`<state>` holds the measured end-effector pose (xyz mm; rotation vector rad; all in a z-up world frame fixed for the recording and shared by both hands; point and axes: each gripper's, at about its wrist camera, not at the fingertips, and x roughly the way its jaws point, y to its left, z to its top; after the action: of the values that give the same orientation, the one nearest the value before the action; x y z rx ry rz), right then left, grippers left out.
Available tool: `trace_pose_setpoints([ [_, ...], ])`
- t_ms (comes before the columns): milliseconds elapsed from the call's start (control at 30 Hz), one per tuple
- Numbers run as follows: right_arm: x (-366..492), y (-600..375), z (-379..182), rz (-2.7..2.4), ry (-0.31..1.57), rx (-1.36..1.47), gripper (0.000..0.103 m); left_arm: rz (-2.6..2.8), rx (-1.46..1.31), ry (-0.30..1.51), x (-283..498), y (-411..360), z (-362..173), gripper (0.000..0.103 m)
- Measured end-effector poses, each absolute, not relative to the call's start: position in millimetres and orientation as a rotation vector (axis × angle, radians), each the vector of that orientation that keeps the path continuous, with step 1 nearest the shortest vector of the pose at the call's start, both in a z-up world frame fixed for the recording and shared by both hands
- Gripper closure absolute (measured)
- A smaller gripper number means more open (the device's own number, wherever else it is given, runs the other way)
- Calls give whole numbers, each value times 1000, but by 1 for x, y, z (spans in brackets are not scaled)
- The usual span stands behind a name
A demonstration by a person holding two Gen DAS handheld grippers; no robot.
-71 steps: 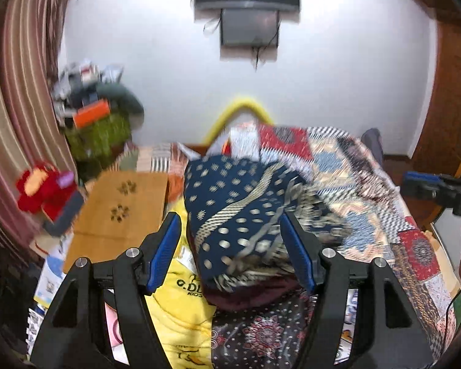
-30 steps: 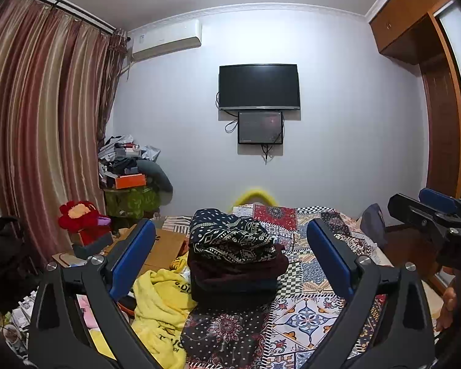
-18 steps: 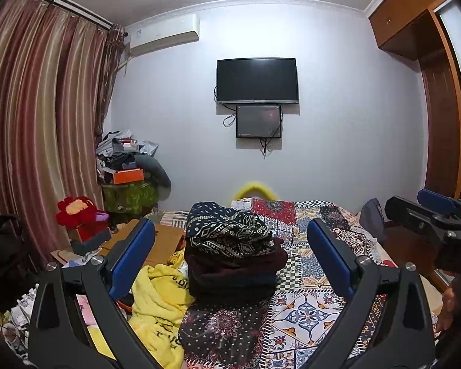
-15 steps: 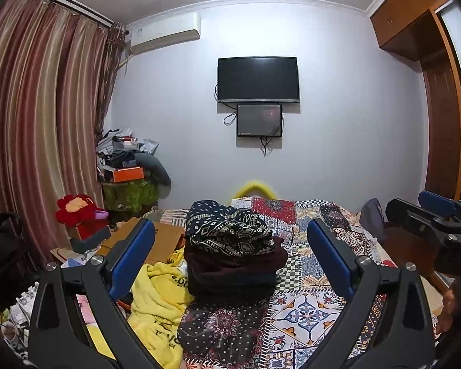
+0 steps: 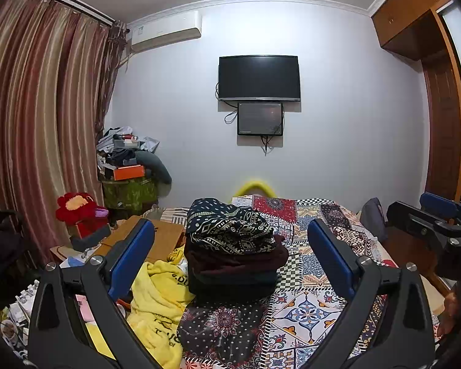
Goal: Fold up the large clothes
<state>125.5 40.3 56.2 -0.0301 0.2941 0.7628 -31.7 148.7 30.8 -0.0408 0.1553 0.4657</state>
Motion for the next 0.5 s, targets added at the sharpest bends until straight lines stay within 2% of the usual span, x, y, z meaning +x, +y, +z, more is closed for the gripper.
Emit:
trace_pose_setpoints([
  [500, 124, 38, 59, 763, 280, -31, 0, 408, -84, 173, -33, 153, 29, 2],
])
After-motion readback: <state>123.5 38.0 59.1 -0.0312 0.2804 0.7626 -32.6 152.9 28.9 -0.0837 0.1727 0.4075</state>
